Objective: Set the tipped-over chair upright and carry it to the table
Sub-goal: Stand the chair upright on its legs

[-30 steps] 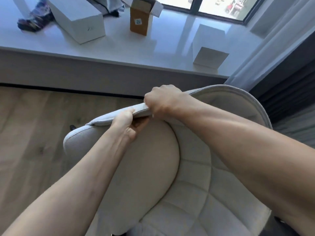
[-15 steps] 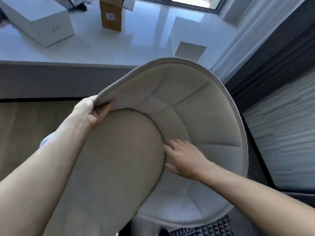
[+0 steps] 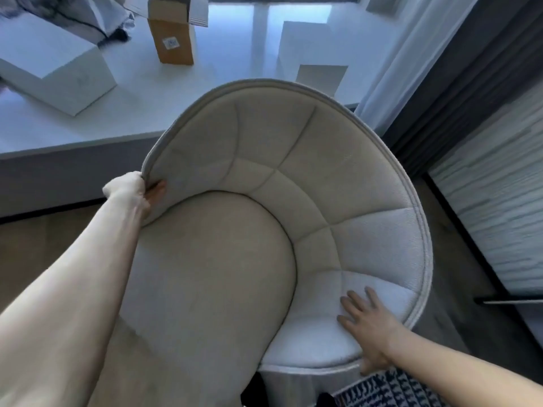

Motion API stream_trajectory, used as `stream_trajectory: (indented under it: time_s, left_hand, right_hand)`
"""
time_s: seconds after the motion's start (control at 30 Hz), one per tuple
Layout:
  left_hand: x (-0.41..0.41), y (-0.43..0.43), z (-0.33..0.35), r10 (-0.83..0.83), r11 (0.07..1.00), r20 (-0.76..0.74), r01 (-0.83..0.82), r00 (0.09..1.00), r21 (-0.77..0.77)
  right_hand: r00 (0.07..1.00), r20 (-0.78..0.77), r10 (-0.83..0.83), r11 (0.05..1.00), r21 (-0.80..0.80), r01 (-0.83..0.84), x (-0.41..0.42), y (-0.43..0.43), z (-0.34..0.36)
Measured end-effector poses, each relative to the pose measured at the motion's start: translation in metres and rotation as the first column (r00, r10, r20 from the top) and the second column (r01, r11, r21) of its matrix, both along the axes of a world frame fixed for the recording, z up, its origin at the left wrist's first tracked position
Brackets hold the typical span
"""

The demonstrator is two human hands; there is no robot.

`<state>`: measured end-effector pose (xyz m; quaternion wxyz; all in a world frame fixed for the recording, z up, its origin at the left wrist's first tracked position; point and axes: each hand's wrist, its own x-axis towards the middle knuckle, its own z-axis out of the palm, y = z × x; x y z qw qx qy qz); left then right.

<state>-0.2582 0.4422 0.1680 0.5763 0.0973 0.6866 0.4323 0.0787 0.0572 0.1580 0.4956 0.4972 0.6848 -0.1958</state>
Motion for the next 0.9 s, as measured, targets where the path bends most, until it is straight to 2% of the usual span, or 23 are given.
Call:
stream_trajectory:
  time_s: [0.07, 0.17, 0.3, 0.4, 0.67, 0.9]
  left_hand:
    - [0.016, -0.015, 0.024, -0.014, 1.000, -0.058, 0.015, 0.998, 0.009]
    - [0.017, -0.023, 0.018, -0.051, 0.993, -0.182, 0.069, 0.982, 0.097]
    - [-0.022, 0.019, -0.051, -0.230, 0.952, -0.367, 0.286, 0.901, 0.106]
    - [-0.036, 0.040, -0.063, -0.331, 0.922, -0.410, 0.384, 0.850, 0.049]
    - [-0.039, 0.020, 0.009, -0.454, 0.865, -0.455, 0.501, 0.766, -0.020]
    - [0.019, -0.076, 0.045, -0.630, 0.585, -0.618, 0.811, 0.471, 0.022]
  right_hand:
    - [0.999, 0.031, 0.037, 0.999, -0.010, -0.037, -0.007, 0.004, -0.001]
    - [0.996, 0.059, 0.073, 0.997, -0.021, -0.072, -0.016, 0.015, 0.001]
    - [0.993, 0.032, 0.113, 0.993, 0.022, -0.114, -0.029, 0.038, 0.005]
    - [0.993, 0.016, 0.115, 0.992, 0.046, -0.116, -0.037, 0.058, 0.005]
    - [0.979, 0.001, 0.206, 0.976, 0.069, -0.205, -0.070, 0.116, 0.008]
    - [0.973, 0.011, 0.230, 0.971, 0.067, -0.230, -0.099, 0.148, 0.027]
